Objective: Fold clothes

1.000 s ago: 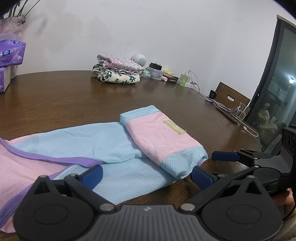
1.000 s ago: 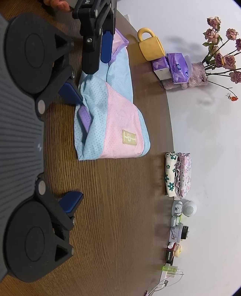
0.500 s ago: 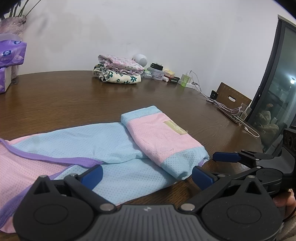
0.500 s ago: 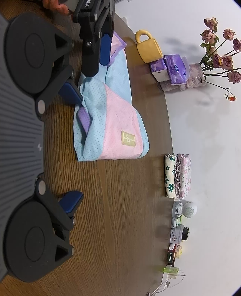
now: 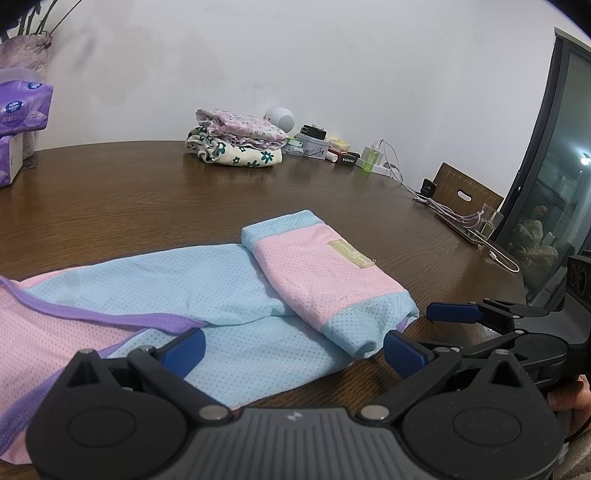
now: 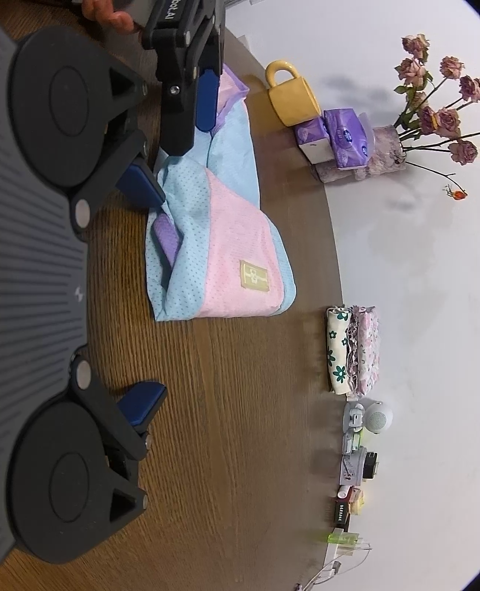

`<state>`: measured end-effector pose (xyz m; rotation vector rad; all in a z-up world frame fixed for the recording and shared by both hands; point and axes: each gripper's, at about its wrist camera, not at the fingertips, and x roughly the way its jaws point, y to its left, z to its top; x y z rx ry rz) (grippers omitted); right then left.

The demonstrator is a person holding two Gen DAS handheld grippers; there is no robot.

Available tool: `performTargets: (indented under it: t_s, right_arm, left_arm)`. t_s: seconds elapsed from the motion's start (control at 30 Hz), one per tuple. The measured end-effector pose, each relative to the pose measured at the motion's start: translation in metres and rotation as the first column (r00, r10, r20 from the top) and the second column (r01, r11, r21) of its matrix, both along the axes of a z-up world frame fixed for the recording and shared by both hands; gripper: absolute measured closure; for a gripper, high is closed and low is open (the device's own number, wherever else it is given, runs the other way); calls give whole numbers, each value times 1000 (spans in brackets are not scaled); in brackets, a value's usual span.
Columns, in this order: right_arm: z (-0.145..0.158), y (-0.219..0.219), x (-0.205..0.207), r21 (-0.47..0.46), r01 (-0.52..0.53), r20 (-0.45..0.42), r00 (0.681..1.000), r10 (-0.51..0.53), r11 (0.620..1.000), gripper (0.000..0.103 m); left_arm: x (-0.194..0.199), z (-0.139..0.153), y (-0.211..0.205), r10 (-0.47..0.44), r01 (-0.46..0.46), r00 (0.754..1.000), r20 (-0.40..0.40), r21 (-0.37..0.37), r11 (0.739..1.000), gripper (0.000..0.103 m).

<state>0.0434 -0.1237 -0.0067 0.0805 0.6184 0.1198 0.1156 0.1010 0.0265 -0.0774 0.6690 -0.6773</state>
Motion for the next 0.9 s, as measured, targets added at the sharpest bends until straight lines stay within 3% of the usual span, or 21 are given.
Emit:
performTargets:
  t_s: [0.37,0.9]
  right_arm:
    - [0,2,0,-11,0,-3,1000,0,1000,1]
    - [0,-3,-1,23,-19,5,1000,19,1000,1]
  left_arm:
    - [-1,0,-4,9,-9,1000,8,20,1000,0]
    - [-2,-1,-3,46,-46,999,-4,-15,999,0]
